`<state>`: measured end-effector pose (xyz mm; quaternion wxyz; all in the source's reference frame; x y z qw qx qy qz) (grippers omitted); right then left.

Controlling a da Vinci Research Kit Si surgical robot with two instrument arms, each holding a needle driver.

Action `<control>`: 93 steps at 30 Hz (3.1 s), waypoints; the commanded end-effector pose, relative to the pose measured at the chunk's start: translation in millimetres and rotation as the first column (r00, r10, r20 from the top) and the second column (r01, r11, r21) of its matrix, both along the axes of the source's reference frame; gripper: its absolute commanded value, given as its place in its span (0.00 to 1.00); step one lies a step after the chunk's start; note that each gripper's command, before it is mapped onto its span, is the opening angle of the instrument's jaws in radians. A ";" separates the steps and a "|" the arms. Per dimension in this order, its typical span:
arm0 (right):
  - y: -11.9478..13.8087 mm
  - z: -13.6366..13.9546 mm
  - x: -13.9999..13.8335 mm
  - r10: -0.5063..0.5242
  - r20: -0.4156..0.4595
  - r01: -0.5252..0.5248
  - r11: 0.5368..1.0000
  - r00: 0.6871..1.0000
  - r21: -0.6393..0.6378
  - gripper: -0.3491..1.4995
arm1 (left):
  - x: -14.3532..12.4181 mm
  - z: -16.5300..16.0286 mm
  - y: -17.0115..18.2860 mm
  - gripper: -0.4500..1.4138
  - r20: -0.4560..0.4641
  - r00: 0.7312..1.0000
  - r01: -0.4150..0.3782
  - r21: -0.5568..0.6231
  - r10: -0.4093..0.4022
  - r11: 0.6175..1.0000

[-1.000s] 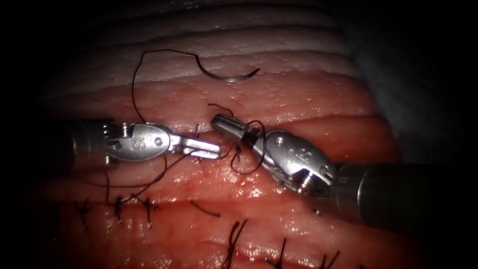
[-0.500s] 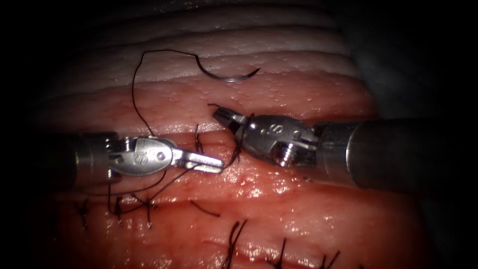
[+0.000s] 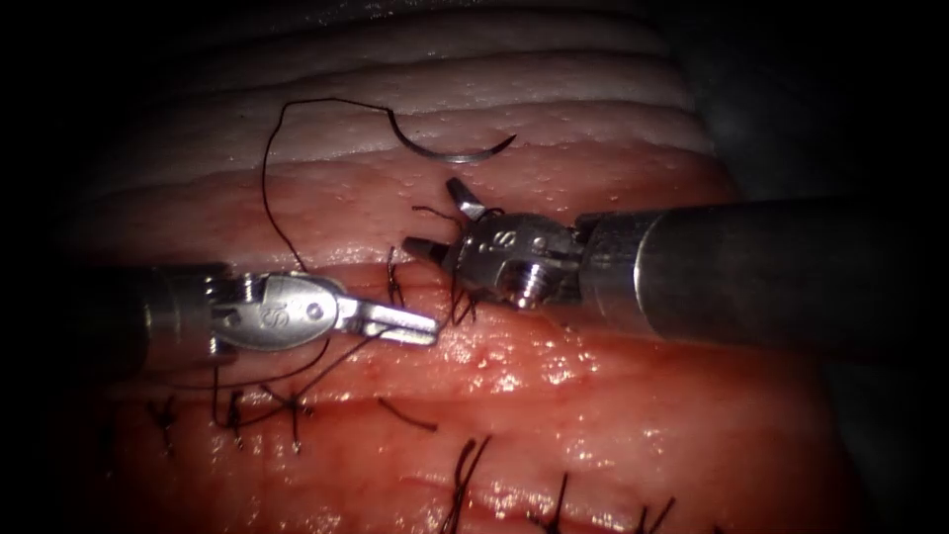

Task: Wound Closure
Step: Fetch tail of suture with right needle holder, then pull downward on tail end with right hand and upward on working end with left hand to tighten knot

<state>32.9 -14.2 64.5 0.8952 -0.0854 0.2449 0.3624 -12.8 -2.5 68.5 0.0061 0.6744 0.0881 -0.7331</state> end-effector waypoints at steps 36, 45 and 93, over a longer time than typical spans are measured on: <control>-2.5 -3.2 -1.5 0.000 -0.157 -0.016 0.995 0.988 -0.102 0.00 | 3.0 2.0 11.9 0.00 -0.066 0.996 0.073 0.104 -0.067 0.992; -4.9 -1.9 -1.9 0.047 -0.194 -0.058 0.997 0.980 -0.055 0.00 | 1.3 3.7 16.6 0.00 -0.091 0.991 0.112 0.117 -0.101 0.987; -9.9 -2.8 -3.1 -0.313 -0.349 0.206 0.928 0.883 -0.311 0.00 | -1.4 17.2 32.1 0.00 -0.248 0.900 0.377 0.026 -0.359 0.926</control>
